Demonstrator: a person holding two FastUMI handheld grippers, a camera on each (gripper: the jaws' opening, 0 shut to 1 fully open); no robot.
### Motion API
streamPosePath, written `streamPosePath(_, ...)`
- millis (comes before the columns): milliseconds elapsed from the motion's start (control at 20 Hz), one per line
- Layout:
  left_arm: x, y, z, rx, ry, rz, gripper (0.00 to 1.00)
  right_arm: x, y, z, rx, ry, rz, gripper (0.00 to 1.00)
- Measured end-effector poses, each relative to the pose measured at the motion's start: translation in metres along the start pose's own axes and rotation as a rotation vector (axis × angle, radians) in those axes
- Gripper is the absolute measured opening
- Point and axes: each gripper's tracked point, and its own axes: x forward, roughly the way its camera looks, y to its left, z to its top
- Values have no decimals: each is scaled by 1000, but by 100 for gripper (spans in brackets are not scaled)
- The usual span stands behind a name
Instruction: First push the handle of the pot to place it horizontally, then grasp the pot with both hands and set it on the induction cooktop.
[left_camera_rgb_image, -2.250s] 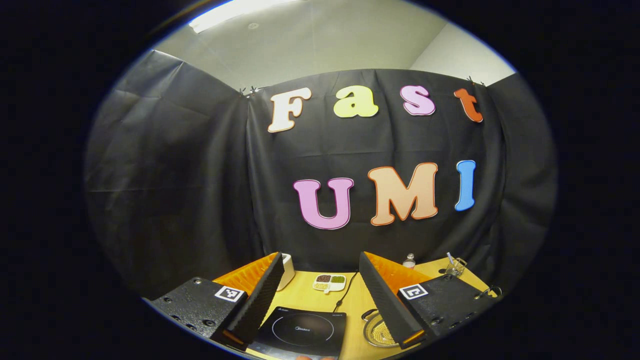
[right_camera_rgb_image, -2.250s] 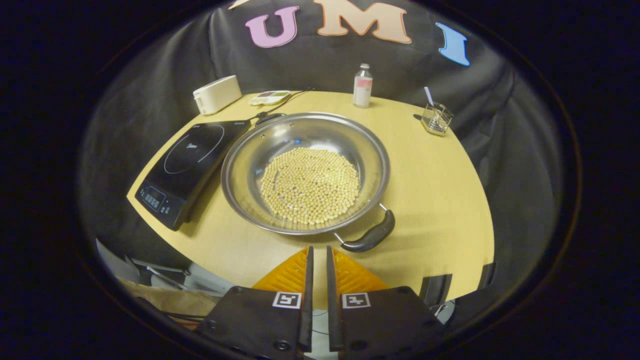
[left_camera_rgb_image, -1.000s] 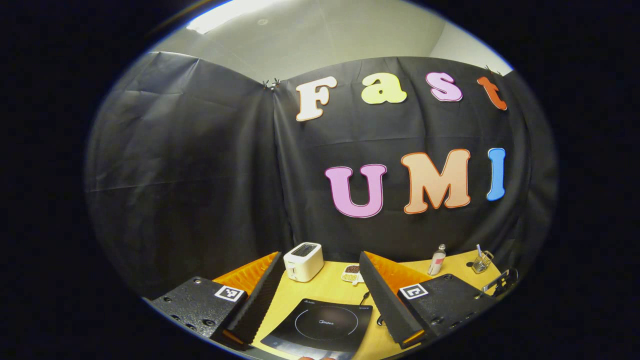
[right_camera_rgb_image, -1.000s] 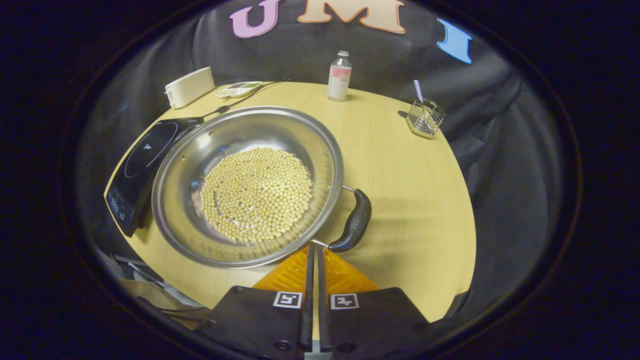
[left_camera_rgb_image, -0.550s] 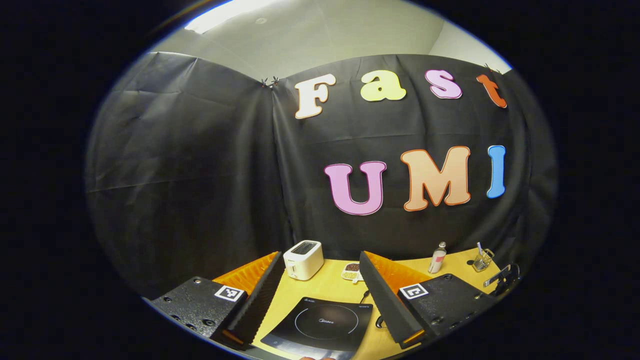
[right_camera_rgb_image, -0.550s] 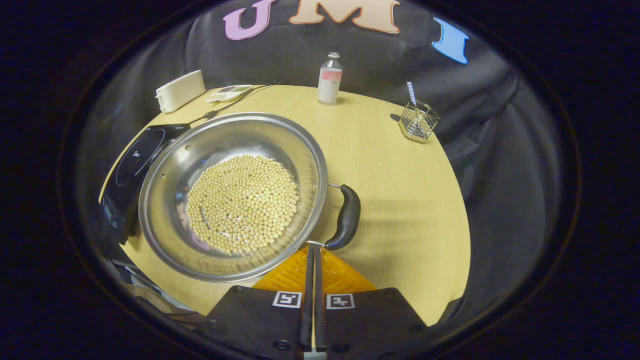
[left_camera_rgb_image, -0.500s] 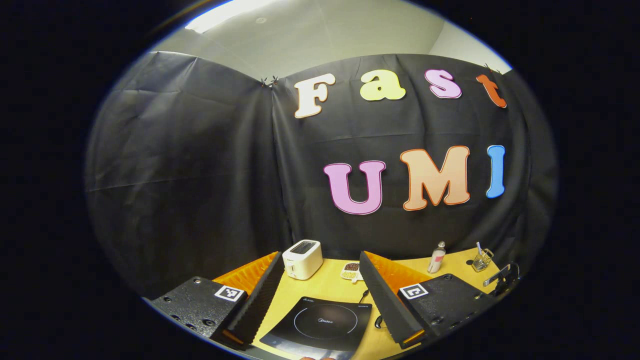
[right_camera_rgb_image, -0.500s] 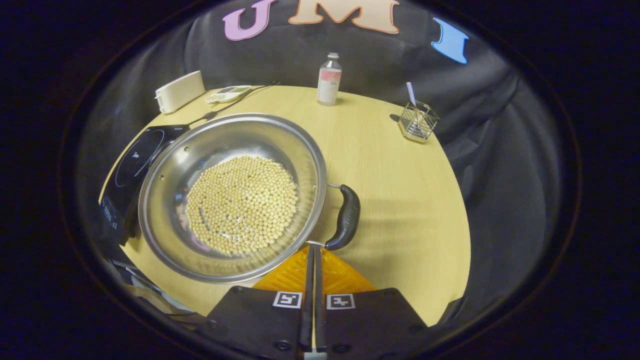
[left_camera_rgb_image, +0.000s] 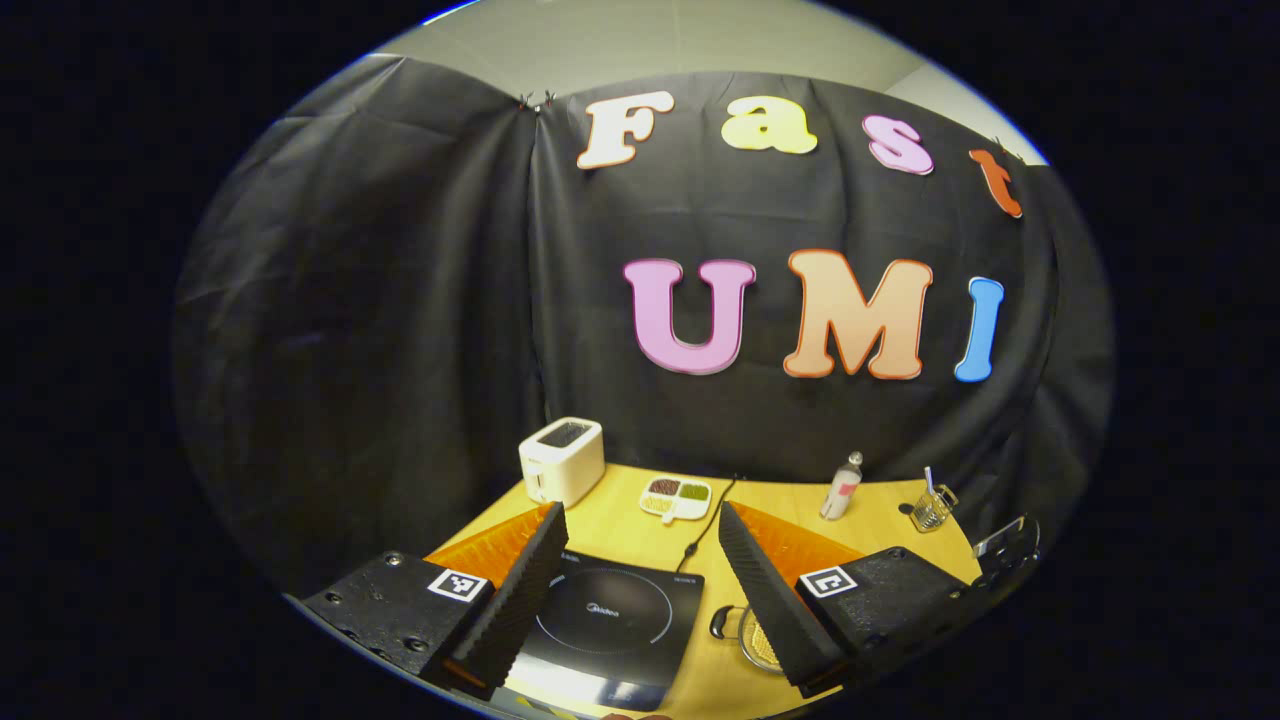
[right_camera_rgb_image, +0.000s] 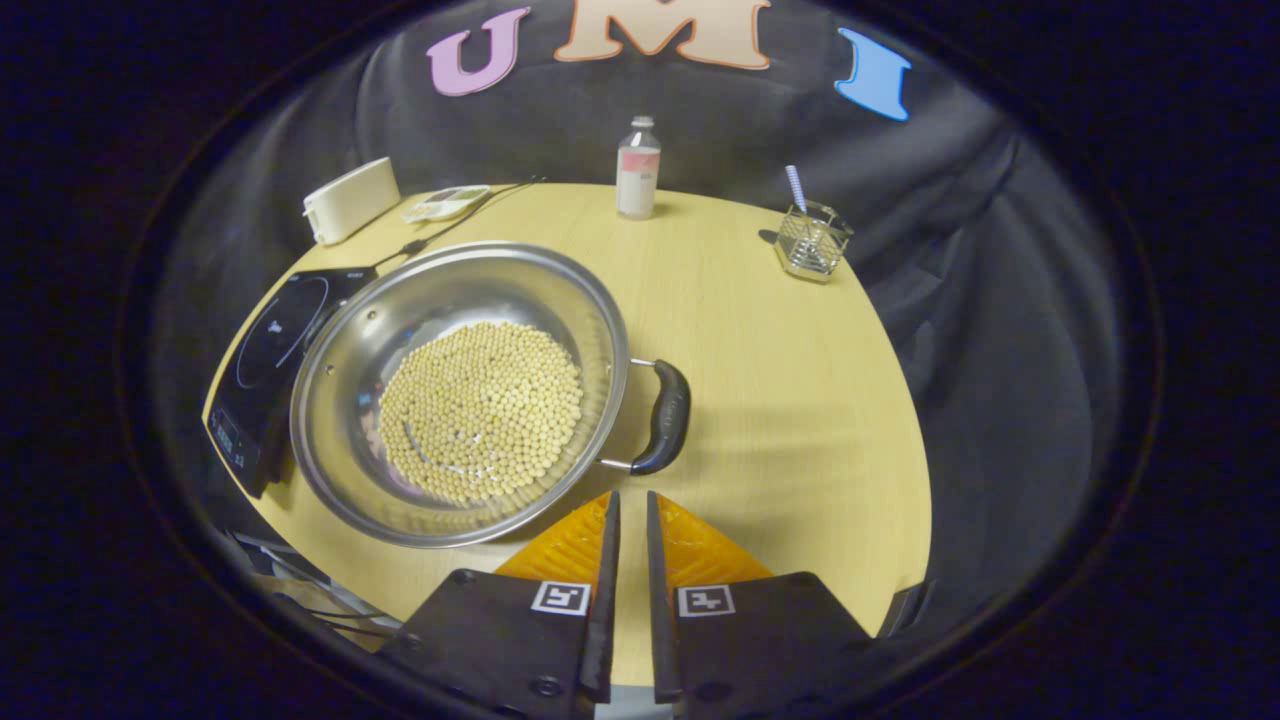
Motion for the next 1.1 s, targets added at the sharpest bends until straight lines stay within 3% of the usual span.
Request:
streamPosePath(300,36,-18,-83,-19,213,-78,97,-12,-11,27,111,-71,-20,29)
streamPosePath(350,41,-22,-96,-19,250,-87,97,-9,-13,28,127,-78,-20,41)
streamPosePath(550,58,-33,-128,-21,340,-123,97,-9,-22,35,169,-94,-38,42)
streamPosePath(750,72,-44,-146,11,390,-156,97,-11,-27,38,191,-97,-51,63)
streamPosePath(850,79,-51,-151,22,412,-180,98,-11,-27,39,202,-95,-47,68)
streamPosePath(1000,88,-63,-167,47,461,-235,97,-6,-29,43,230,-94,-45,100)
streamPosePath(1100,94,-78,-181,61,497,-288,97,0,-27,45,242,-90,-42,100)
